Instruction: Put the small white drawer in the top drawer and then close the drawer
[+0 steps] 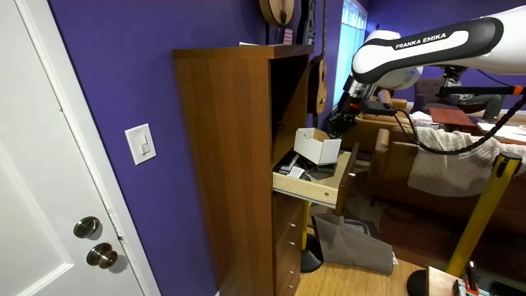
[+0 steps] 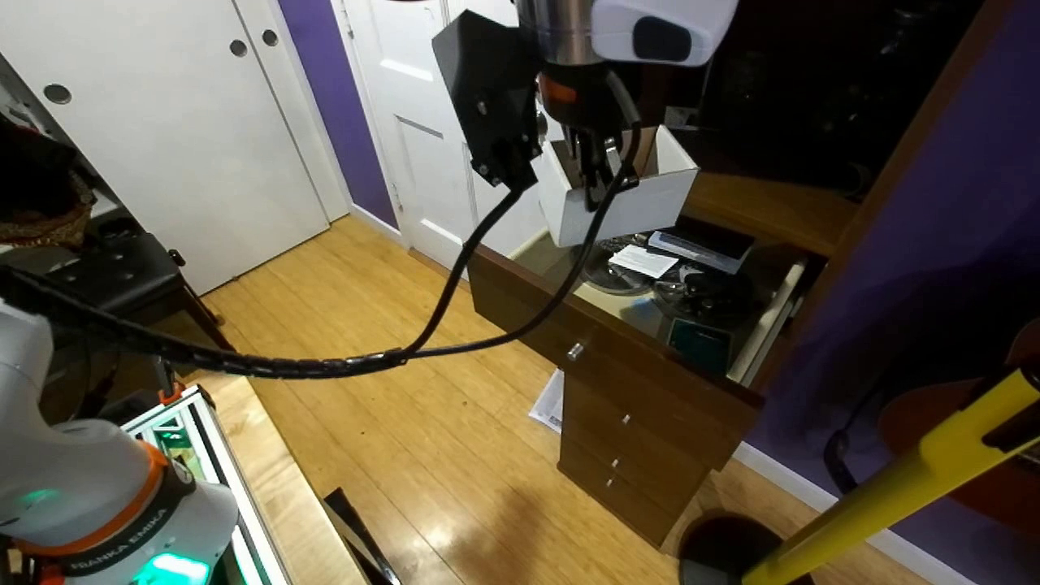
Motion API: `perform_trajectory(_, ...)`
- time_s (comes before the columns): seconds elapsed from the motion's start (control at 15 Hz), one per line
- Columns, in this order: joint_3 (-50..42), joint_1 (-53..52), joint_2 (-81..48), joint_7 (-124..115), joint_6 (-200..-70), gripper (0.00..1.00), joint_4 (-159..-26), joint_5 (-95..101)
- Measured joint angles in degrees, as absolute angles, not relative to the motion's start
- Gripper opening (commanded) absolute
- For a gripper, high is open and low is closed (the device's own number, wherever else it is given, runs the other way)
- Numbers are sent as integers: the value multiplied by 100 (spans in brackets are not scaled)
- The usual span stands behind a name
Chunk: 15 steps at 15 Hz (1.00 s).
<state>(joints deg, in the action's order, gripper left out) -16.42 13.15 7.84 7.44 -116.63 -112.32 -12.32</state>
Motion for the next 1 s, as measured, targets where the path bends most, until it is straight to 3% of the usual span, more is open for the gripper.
perform_trajectory(1.0,-1591,1267,239,3046,-11653,1,-11233,-1114)
